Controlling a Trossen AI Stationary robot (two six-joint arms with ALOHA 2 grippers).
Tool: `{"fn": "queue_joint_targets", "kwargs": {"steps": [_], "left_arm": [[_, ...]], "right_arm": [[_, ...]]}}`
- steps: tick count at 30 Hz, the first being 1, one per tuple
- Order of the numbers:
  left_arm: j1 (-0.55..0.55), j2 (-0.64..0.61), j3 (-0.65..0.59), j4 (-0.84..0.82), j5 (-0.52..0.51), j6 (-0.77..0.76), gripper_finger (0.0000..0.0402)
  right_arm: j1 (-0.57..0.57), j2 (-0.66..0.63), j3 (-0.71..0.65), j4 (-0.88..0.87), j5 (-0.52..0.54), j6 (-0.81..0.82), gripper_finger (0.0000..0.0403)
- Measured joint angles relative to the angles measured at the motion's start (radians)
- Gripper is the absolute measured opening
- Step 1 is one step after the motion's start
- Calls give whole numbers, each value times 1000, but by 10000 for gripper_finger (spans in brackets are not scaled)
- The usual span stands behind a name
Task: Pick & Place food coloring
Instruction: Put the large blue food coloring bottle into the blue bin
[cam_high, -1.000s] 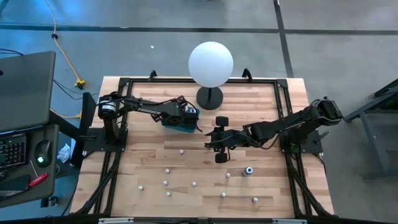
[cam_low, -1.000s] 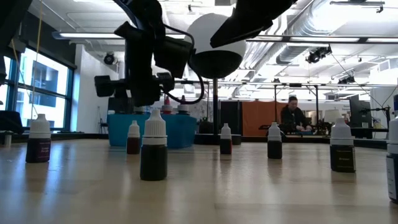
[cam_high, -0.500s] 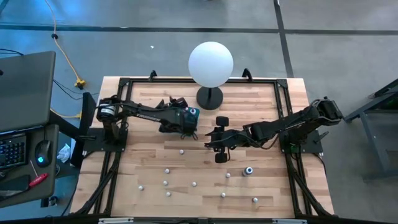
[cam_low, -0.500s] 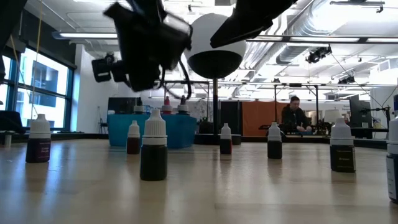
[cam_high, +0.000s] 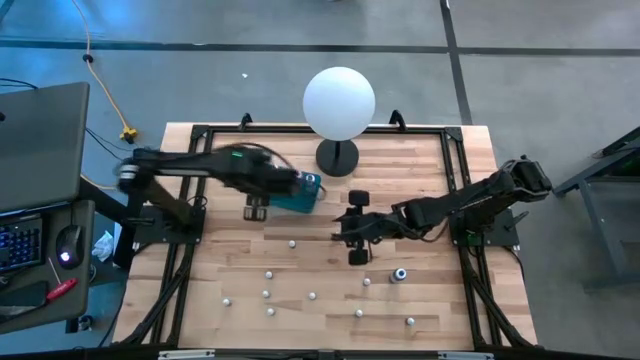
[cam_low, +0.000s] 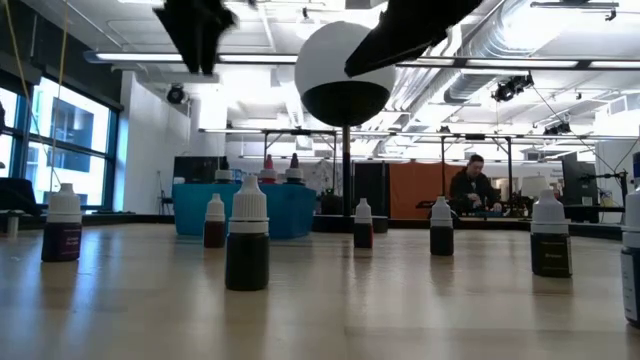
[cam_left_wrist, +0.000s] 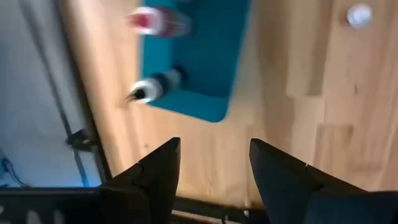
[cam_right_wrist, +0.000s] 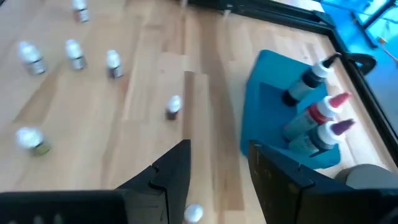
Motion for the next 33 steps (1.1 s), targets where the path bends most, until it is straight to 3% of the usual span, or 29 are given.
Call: {"fn": "queue_joint_targets", "kwargs": {"steps": [4,10,14,17,23,33], "left_arm": [[-25,-229,-132,172,-26,-59,189],[-27,-609,-570,720,50,-132,189],[-27,-757,-853,1088,53,-133,189],[-27,-804,-989,1248,62,-131,189],[-26,-796,-1058,1315,76,-131,189],[-26,-771,-1059,1318,77,-135,188]], "right_arm": [[65,-52,0,-82,-3,27,151],[192,-161,0,-245,-148,190,151],[273,-185,1,-341,-192,347,151],[320,-169,1,-439,-192,445,151],[383,-141,1,-530,-215,654,151],[407,-128,1,-747,-241,782,151]]}}
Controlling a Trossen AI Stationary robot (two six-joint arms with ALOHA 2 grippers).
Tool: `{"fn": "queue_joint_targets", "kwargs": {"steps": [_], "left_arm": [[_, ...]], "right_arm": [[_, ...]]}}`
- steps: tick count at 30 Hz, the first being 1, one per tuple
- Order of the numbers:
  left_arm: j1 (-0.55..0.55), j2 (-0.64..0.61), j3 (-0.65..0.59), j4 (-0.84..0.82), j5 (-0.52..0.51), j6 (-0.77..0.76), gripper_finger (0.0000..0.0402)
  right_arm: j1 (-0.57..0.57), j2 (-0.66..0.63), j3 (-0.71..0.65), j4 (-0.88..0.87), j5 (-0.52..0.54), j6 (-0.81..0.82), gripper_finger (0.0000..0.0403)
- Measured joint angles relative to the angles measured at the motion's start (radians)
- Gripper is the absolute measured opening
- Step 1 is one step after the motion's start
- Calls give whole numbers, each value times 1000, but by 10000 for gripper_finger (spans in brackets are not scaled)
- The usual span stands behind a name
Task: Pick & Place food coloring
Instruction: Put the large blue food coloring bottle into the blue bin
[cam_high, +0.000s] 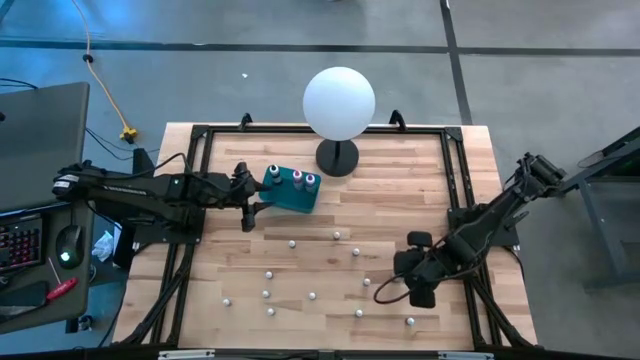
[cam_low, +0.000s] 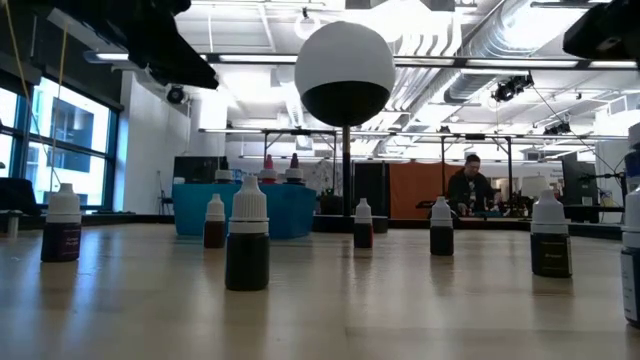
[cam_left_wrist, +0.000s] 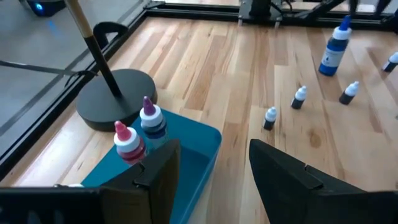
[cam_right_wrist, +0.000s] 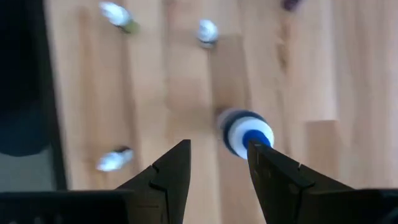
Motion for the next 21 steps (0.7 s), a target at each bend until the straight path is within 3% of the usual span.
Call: {"fn": "queue_joint_targets", "kwargs": {"steps": [12,21], "left_arm": [[0,0,0,11,1,0,188],[0,0,0,11,2,4,188]], "right_arm": [[-15,1,0,13,-16,-45,151],[-25,1,0,13,88,-151,151]]}}
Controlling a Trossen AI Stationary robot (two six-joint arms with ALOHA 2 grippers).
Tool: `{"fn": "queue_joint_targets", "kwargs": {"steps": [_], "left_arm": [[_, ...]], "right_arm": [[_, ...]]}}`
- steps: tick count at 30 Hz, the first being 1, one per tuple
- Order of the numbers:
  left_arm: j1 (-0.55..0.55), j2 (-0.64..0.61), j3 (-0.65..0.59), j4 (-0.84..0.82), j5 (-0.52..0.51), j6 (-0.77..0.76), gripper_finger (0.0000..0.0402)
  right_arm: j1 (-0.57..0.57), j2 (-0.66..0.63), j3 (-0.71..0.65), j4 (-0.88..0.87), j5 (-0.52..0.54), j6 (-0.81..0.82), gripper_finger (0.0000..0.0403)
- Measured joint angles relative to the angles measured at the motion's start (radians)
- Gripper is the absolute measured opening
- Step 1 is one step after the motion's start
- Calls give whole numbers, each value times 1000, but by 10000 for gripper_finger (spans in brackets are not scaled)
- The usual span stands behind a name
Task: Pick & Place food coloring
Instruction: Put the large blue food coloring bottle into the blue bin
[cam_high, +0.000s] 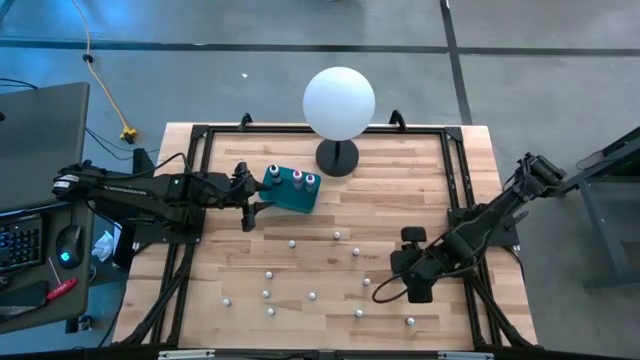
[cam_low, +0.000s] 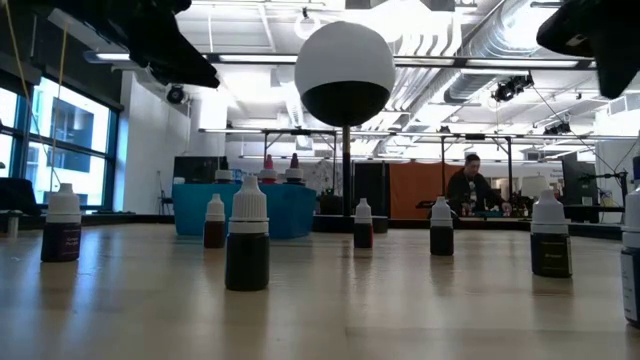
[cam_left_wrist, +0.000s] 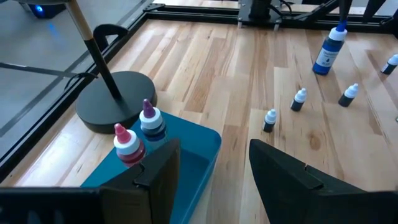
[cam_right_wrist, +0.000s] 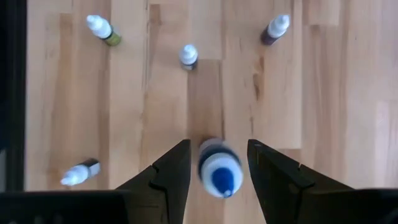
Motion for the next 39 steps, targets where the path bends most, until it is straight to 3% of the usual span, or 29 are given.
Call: {"fn": "queue_joint_targets", "kwargs": {"steps": [17,26,33,39], "left_arm": [[0,0,0,0,3,0,188],[0,0,0,0,2,0,188],[0,0,0,0,2,0,188],[0,0,0,0,2,0,188]], "right_arm": [[-49,91,-1,-71,-153,75,151],[-49,121,-1,-74,-139,68,151],[-54,121,-1,-73,-165,67,112],[-100,121,-1,31,-232,31,111]]}}
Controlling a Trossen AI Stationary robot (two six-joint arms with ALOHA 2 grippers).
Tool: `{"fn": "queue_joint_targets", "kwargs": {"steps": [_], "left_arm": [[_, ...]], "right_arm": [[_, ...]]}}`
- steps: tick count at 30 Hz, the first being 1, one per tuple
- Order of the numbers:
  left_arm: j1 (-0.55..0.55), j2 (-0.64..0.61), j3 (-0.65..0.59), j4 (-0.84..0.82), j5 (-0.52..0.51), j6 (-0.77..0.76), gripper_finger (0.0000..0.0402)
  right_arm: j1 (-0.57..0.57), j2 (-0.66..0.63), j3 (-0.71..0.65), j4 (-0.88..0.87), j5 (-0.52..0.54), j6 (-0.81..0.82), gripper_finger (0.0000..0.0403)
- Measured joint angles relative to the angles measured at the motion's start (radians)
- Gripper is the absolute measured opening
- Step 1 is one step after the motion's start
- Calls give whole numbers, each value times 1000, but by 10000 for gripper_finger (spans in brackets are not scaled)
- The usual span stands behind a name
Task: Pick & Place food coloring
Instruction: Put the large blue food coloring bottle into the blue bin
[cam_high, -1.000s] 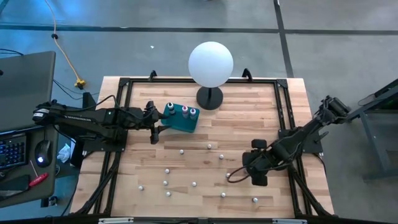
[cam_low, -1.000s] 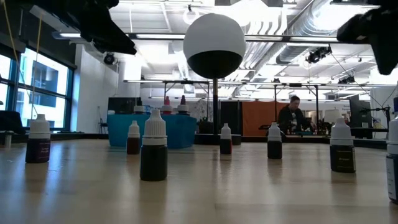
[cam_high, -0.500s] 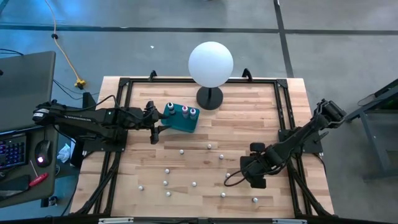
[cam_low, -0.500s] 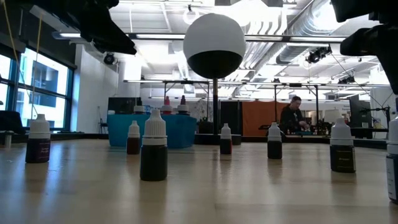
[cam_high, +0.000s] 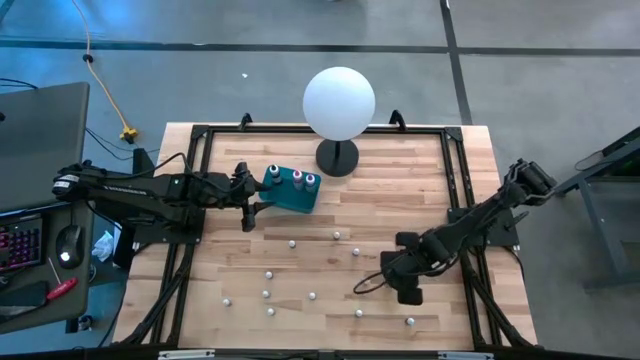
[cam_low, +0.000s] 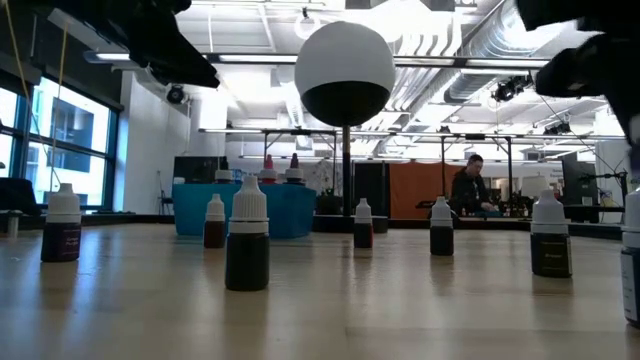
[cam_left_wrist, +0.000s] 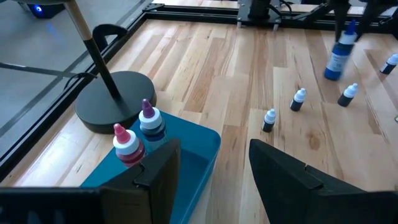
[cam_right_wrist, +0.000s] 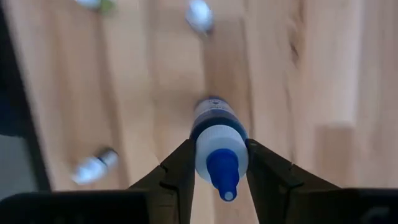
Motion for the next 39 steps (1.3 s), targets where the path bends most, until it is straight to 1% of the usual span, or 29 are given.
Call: {"fn": "queue_joint_targets", "kwargs": {"steps": [2,5,7,9,11,14,16,18,20,23,25,27,30,32,36,39], "left_arm": [[0,0,0,0,0,0,188],[0,0,0,1,0,2,188],[0,0,0,5,0,3,188],[0,0,0,7,0,3,188],[0,0,0,7,0,3,188],[0,0,0,10,-1,3,188],[0,0,0,9,-1,4,188],[0,0,0,9,-2,15,188],[0,-5,0,5,-25,40,188],[0,-37,22,-56,-119,61,188],[0,-63,48,-143,-193,49,188],[0,-92,72,-245,-256,-12,188],[0,-142,84,-362,-319,-162,189],[0,-172,84,-450,-333,-215,188],[0,-199,83,-565,-333,-286,188],[0,-199,83,-597,-333,-322,188]], "right_arm": [[-29,0,12,32,-25,-30,112],[-88,0,64,32,-40,-69,122],[-131,0,122,2,-39,-113,122],[-172,0,195,-37,-34,-190,118],[-217,0,274,-51,-11,-289,113],[-293,6,386,-58,54,-419,113],[-348,31,457,-51,102,-499,117],[-400,82,523,-49,147,-570,119],[-448,149,588,-58,146,-667,119],[-510,261,702,-79,118,-827,116],[-542,334,797,-76,135,-888,117],[-568,404,893,-81,175,-949,121],[-603,499,1018,-84,197,-1065,125],[-625,559,1093,-83,187,-1108,125],[-667,678,1204,-86,181,-1155,118],[-698,749,1284,-130,108,-1159,116]]}}
